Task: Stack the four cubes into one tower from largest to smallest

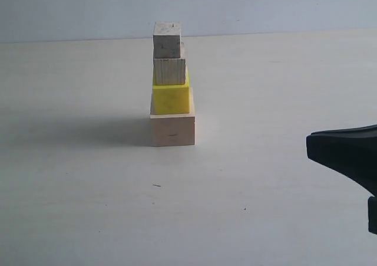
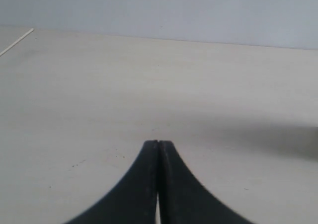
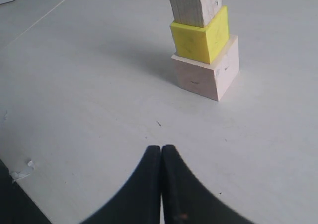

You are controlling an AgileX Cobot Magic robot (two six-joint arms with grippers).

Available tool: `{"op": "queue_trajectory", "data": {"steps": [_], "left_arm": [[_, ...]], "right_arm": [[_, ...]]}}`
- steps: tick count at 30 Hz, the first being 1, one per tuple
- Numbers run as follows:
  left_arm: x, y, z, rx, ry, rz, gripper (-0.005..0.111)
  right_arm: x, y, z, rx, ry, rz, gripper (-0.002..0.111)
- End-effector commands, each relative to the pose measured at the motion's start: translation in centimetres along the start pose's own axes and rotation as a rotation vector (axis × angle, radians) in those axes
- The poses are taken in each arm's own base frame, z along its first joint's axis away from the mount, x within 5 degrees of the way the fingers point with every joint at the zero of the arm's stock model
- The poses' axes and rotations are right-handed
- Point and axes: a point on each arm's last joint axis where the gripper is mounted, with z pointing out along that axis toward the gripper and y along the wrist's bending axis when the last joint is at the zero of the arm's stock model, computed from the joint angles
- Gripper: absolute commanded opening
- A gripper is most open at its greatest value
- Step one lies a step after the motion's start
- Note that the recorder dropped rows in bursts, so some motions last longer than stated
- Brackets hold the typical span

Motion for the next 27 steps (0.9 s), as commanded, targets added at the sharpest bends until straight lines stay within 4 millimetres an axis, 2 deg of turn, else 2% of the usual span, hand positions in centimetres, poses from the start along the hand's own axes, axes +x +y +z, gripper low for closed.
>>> {"op": "queue_trajectory", "data": {"steps": [1, 27], "left_arm": [[-0.01, -0.08, -0.01, 0.014, -0.009, 0.006, 0.000], [-0.01, 0.01, -0.01, -0.002, -0.010, 0.002, 0.000]], "right_arm": [[0.08, -0.07, -0.08, 0.002, -0.008, -0.006, 0.000], [0.08, -0.07, -0.08, 0.002, -0.008, -0.004, 0.000]]}}
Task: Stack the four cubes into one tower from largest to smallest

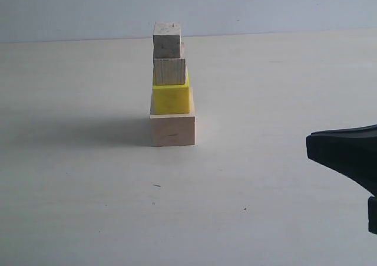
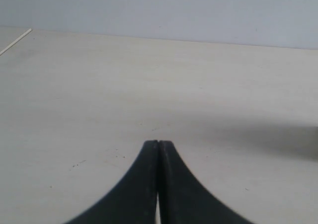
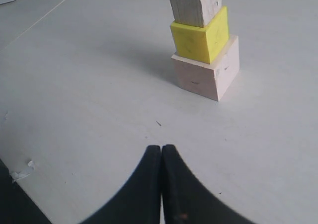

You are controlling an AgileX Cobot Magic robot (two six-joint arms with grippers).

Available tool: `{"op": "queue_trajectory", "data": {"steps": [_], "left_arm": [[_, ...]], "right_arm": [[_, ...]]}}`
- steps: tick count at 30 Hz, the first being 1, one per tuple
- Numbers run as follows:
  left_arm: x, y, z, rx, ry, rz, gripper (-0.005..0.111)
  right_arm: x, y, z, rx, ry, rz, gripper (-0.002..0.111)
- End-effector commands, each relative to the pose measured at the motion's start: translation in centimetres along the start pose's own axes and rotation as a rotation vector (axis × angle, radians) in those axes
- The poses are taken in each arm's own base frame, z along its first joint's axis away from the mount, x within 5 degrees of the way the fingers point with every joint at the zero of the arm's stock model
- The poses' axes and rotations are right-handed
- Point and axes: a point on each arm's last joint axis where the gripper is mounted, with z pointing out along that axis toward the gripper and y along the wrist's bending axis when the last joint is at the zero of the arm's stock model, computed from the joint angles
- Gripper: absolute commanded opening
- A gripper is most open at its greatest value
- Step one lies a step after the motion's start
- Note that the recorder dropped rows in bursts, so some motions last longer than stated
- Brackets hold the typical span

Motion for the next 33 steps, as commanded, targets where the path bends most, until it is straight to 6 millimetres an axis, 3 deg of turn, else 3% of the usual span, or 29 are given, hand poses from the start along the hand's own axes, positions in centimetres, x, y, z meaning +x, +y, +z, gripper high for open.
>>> {"op": "queue_trajectory", "data": {"steps": [1, 7, 12, 15, 18, 25, 33], "left_arm": [[0.0, 0.0, 0.0, -0.001, -0.010, 0.002, 0.000], [0.0, 0.0, 0.0, -0.001, -0.010, 0.002, 0.000], [0.0, 0.0, 0.0, -0.001, -0.010, 0.002, 0.000], [0.0, 0.0, 0.0, -0.001, -0.010, 0.002, 0.000], [0.0, 0.0, 0.0, -0.001, -0.010, 0.002, 0.000], [0.0, 0.0, 0.0, -0.001, -0.010, 0.002, 0.000], [0.0, 0.0, 0.0, -0.001, -0.010, 0.002, 0.000]], "right_arm": [[0.1, -0.1, -0.1, 0.002, -0.008, -0.004, 0.000], [-0.4, -1.1, -1.5, 0.084, -0.115, 0.046, 0.000], [-0.7, -3.1, -4.8, 0.333, -0.335, 0.149, 0.000], [-0.2, -3.5, -7.2, 0.532, -0.467, 0.126, 0.000], [0.1, -3.7, -8.4, 0.676, -0.494, 0.054, 0.000], [0.4, -4.2, -8.5, 0.748, -0.461, -0.016, 0.000], [5.0, -6.1, -5.0, 0.713, -0.477, 0.030, 0.000]]}}
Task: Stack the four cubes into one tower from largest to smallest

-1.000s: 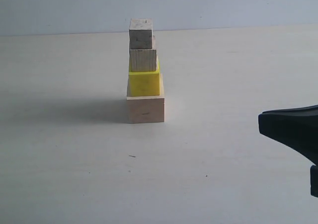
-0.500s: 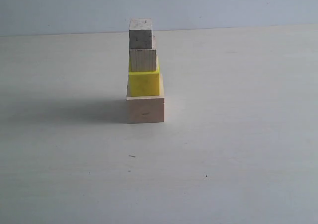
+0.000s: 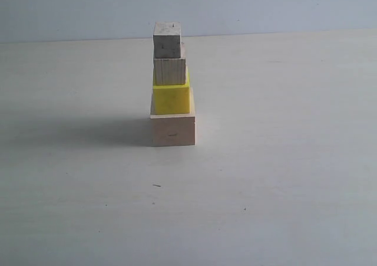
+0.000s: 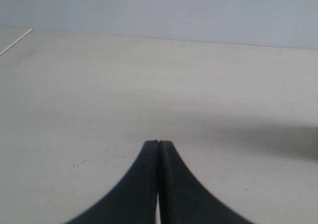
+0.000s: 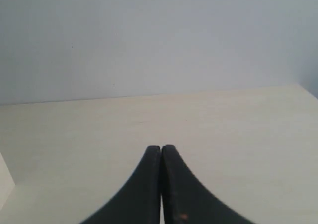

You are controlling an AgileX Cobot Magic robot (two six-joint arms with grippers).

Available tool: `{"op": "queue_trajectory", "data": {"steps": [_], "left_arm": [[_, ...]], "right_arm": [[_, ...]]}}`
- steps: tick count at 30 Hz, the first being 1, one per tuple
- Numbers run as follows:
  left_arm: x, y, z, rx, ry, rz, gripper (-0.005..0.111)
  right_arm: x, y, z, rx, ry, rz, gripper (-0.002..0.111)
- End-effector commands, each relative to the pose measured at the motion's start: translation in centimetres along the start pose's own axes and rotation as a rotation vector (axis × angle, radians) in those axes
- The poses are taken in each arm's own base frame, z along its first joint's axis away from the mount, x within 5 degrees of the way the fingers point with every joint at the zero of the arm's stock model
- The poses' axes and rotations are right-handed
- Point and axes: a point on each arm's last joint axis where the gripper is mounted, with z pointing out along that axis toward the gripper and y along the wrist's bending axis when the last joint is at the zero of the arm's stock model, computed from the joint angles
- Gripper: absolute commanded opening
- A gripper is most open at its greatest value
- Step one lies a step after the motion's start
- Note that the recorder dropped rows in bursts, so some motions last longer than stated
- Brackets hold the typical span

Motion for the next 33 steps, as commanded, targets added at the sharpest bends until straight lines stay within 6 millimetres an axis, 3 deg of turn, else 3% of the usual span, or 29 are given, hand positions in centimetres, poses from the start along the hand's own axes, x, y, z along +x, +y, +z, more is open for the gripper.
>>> {"op": "queue_trajectory", "data": {"steps": [1, 8, 19, 33], "left_arm": [[0.0, 0.0, 0.0, 0.000, -0.010, 0.002, 0.000], [0.0, 0.0, 0.0, 0.000, -0.010, 0.002, 0.000], [0.0, 0.0, 0.0, 0.000, -0.010, 0.002, 0.000], [0.0, 0.0, 0.0, 0.000, -0.010, 0.002, 0.000]], "right_arm": [[2.0, -0.1, 0.0, 0.000, -0.010, 0.011, 0.000], [3.8, 0.0, -0.7, -0.025, -0.072, -0.006, 0.000], [7.2, 0.1, 0.3, -0.071, 0.029, -0.021, 0.000], [7.5, -0.2, 0.3, -0.027, 0.063, -0.029, 0.000]]}}
